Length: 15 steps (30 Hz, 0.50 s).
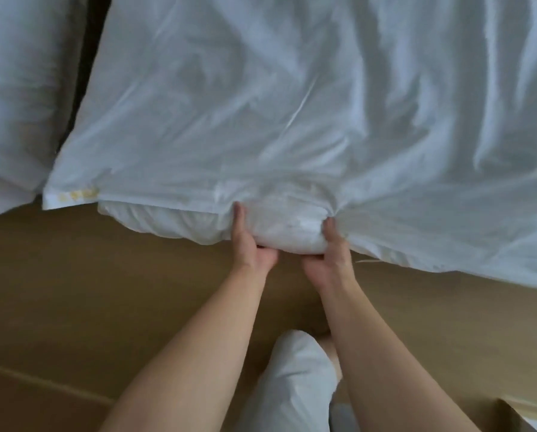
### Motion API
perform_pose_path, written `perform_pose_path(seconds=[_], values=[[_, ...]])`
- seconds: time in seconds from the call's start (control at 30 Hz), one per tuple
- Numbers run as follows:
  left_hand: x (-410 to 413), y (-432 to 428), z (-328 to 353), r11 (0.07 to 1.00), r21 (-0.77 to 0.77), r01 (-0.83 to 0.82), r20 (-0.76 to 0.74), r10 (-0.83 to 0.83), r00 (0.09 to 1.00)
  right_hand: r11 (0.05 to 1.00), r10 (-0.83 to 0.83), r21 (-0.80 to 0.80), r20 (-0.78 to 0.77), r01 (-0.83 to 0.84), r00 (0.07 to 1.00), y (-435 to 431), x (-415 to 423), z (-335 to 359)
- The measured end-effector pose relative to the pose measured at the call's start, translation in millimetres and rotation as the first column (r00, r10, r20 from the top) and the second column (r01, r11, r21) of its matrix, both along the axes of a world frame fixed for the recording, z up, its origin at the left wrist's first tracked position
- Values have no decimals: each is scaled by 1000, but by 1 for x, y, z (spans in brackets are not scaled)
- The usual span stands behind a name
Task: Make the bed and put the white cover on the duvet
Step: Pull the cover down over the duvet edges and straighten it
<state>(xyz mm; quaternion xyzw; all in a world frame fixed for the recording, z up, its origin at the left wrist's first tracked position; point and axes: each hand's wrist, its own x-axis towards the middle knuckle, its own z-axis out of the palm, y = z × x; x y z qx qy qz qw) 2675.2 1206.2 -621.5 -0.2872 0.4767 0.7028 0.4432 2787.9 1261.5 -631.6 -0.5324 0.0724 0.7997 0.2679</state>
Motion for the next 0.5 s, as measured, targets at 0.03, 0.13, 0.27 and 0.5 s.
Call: perform_pose_path(seconds=[0.03, 0.13, 0.27, 0.5], values=[[-31, -11, -1, 999, -17, -33, -49, 32, 998, 999, -32, -3, 33, 32, 999, -2, -4, -3], [-90, -33, 3, 988, -121, 94, -89, -105, 991, 996, -22, 81, -22, 24, 1000, -17, -12, -14], [-93, -64, -18, 955, -145, 259, 60, -253, 966, 988, 57, 149, -110, -41, 992, -67, -96, 5], [-280, -126, -16, 992, -48, 113, -94, -117, 989, 997, 37, 64, 151, -47, 988, -122, -259, 2]])
